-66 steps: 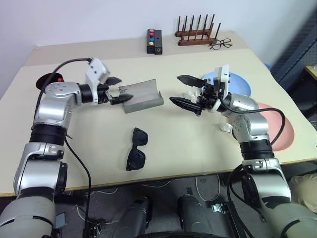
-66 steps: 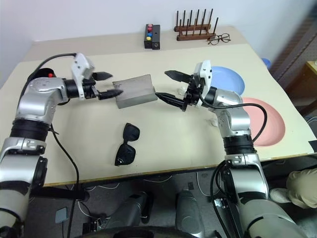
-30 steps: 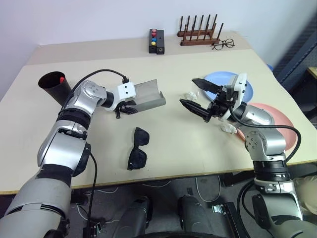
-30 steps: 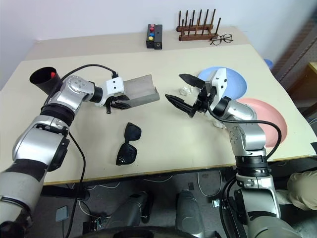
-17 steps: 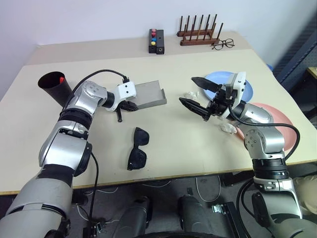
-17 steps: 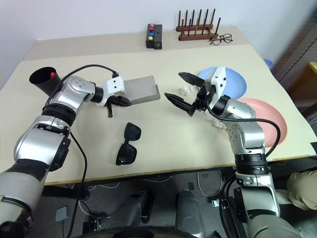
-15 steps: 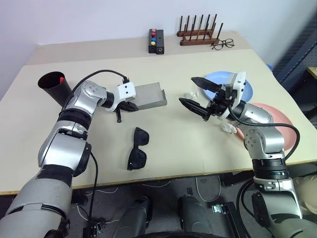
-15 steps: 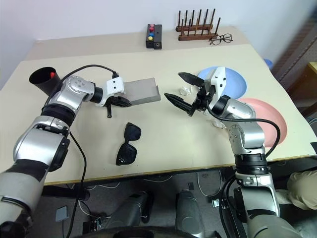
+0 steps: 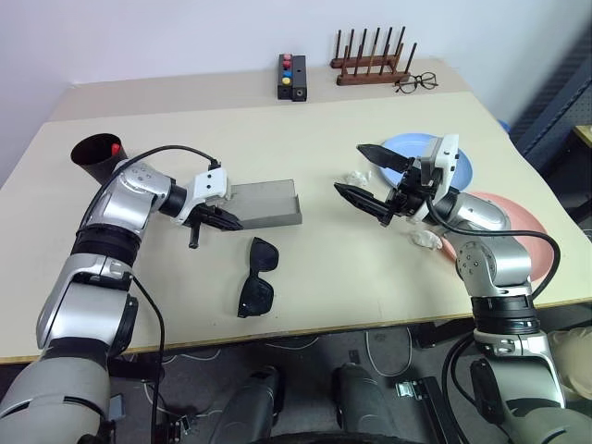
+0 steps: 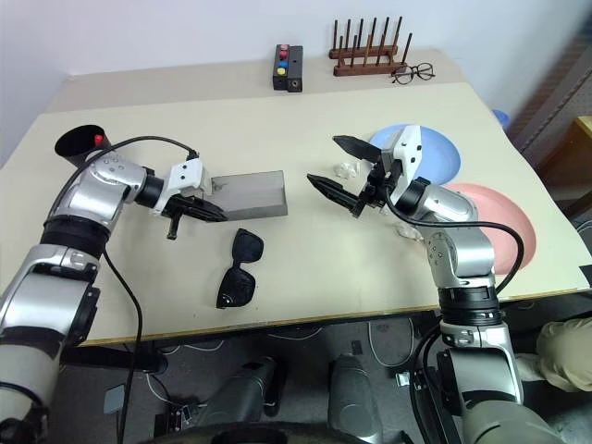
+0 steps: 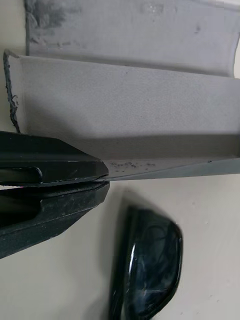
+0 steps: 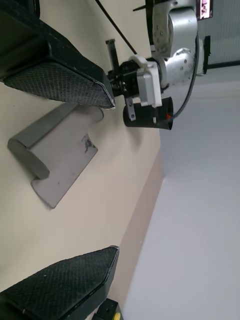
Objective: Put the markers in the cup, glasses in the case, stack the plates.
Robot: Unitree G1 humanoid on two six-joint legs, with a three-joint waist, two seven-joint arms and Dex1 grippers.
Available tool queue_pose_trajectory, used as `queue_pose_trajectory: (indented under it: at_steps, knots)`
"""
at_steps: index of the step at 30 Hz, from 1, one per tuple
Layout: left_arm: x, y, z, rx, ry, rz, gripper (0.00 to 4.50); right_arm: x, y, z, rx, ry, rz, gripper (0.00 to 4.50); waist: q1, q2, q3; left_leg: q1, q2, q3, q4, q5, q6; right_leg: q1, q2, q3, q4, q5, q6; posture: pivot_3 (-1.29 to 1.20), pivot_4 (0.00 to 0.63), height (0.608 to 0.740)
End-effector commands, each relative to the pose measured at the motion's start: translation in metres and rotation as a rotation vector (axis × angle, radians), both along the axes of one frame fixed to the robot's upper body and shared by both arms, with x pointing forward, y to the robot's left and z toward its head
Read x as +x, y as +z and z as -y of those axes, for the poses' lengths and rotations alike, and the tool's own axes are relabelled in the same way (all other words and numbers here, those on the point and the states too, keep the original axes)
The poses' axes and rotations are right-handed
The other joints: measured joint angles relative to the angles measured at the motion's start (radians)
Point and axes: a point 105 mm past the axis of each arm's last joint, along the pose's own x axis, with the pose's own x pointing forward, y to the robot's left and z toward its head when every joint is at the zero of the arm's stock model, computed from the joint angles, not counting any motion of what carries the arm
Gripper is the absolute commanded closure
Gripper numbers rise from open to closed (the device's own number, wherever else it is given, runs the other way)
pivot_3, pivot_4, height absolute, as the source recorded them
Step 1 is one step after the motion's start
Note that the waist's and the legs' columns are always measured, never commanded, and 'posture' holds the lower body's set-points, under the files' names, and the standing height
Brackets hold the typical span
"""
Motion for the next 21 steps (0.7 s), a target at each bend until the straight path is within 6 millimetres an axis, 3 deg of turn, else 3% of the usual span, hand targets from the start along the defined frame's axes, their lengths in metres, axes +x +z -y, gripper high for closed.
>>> queue_pose_trajectory:
  at_steps: [1, 10, 13, 20, 21]
  knots:
    - [-0.003, 0.016, -0.002, -0.023, 0.004, 0.056, 4.47, -0.002, 0.011, -0.001, -0.001, 0.011, 0.050, 0.00, 0.000, 0.000, 0.000, 0.000, 0.000, 0.000, 0.000, 0.000, 0.000, 0.000, 0.000, 0.000, 0.000, 0.000, 0.000, 0.00, 0.150, 0.740]
    - [-0.003, 0.012, -0.014, 0.009, 0.064, 0.050, 4.47, -0.002, 0.010, -0.002, -0.003, 0.020, 0.046, 0.00, 0.001, 0.000, 0.000, 0.000, 0.000, 0.000, 0.000, 0.000, 0.000, 0.000, 0.000, 0.000, 0.000, 0.000, 0.000, 0.00, 0.150, 0.740]
    - [-0.003, 0.010, -0.016, 0.022, 0.074, 0.040, 3.57, -0.002, 0.010, -0.002, -0.002, 0.020, 0.044, 0.00, 0.001, 0.000, 0.000, 0.000, 0.000, 0.000, 0.000, 0.000, 0.000, 0.000, 0.000, 0.000, 0.000, 0.000, 0.000, 0.00, 0.150, 0.740]
    - [0.004, 0.018, -0.016, 0.024, 0.114, 0.105, 0.08, -0.004, 0.009, -0.004, -0.003, 0.028, 0.035, 0.00, 0.001, 0.000, 0.000, 0.000, 0.000, 0.000, 0.000, 0.000, 0.000, 0.000, 0.000, 0.000, 0.000, 0.000, 0.000, 0.00, 0.150, 0.740]
    - [0.005, 0.023, -0.015, 0.008, 0.118, 0.118, 0.08, -0.004, 0.008, -0.004, -0.006, 0.029, 0.035, 0.00, 0.001, 0.000, 0.000, 0.000, 0.000, 0.000, 0.000, 0.000, 0.000, 0.000, 0.000, 0.000, 0.000, 0.000, 0.000, 0.00, 0.150, 0.740]
